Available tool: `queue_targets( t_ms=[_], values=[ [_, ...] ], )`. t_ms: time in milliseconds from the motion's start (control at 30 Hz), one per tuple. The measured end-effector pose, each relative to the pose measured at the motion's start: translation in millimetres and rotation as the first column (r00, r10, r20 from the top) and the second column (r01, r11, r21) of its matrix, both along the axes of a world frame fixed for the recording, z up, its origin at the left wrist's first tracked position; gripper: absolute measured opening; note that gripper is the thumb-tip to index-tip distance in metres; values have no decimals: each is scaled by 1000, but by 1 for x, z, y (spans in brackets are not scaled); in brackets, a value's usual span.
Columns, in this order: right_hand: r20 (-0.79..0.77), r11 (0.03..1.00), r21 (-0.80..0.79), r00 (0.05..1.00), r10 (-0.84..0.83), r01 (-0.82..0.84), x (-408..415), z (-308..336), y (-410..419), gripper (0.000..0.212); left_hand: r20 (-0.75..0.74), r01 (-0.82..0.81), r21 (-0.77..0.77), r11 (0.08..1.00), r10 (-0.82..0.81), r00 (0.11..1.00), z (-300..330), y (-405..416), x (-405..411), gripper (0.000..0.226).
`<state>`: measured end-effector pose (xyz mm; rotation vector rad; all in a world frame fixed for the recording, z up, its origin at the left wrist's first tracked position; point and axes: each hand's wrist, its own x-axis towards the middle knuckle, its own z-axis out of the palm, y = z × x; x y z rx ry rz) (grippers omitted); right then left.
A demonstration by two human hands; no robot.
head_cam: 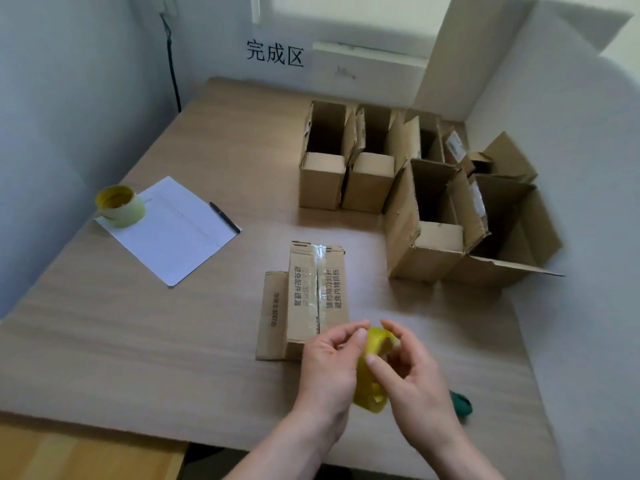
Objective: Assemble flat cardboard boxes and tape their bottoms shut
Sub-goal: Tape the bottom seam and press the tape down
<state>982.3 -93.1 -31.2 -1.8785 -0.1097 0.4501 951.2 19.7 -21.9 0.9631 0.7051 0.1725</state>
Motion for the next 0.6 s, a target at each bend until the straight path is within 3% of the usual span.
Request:
queue_targets(
  t_ms=[100,233,400,500,600],
  values=[
    [-37,995,99,999,-28,32,2,1,2,39,25,55,1,998,-55,998,1,-9,1,22],
    [25,982,136,991,-133,129,7,4,4,23,63,110,368,923,-143,988,-3,-11,-1,31],
    [126,986,148,987,-102,83,16,11,1,16,97,100,534,840,-178,979,-8,-7,-4,29],
    [303,998,-24,951,63,-59,22,21,2,9,121,88,458,885,-160,980,-12,-5,-7,34],
    [407,980,-181,900,156,-89,31,28,2,15,113,-10,297,955,-25,993,-16,3,-6,73]
  ],
)
